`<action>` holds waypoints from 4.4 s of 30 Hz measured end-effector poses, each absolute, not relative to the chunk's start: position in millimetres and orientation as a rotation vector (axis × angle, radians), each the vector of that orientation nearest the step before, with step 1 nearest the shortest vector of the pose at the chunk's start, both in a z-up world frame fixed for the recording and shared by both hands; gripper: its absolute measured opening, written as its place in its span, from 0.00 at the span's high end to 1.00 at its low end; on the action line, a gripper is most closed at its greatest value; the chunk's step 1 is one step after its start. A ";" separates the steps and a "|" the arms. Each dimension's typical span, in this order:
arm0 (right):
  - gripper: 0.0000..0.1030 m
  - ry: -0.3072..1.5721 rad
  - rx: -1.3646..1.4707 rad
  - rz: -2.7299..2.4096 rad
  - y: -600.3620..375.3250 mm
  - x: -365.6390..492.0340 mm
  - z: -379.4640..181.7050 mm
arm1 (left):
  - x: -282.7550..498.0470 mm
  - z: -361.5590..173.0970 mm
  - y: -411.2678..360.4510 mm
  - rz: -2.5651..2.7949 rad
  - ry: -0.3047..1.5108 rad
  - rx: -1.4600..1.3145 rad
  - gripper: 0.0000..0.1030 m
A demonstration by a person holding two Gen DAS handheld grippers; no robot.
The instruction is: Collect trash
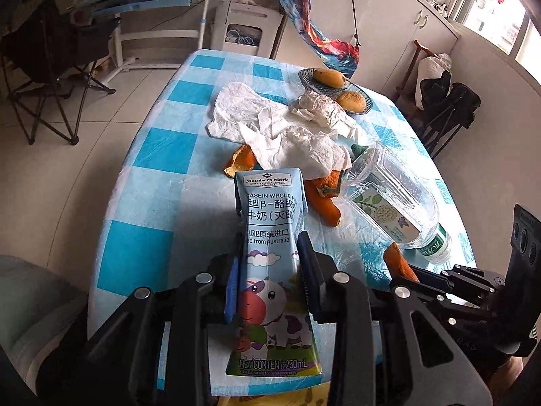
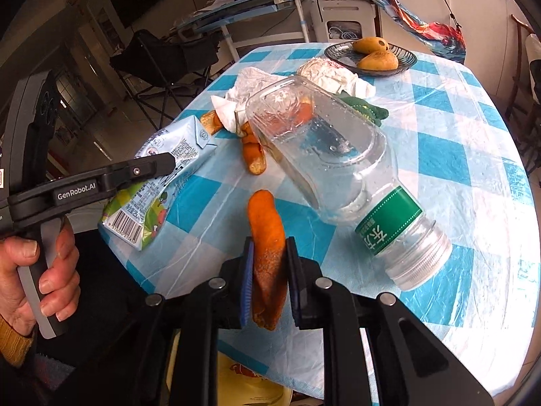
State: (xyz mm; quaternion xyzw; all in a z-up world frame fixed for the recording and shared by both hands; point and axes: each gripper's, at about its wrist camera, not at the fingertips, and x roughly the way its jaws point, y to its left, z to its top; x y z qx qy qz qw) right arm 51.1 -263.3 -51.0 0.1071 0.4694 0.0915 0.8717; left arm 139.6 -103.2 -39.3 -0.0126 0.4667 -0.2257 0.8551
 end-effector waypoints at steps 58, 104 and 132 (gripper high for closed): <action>0.40 0.823 0.425 0.122 -231.6 -59.9 -32.4 | -22.0 -47.7 -27.1 -0.489 0.983 -0.050 0.36; 0.34 0.846 0.273 0.095 -208.0 -53.5 -40.2 | 4.6 -62.7 25.0 -0.291 0.940 -0.268 0.23; 0.33 0.839 0.275 0.095 -207.6 -54.8 -38.5 | 4.4 -64.1 28.8 -0.291 0.934 -0.277 0.22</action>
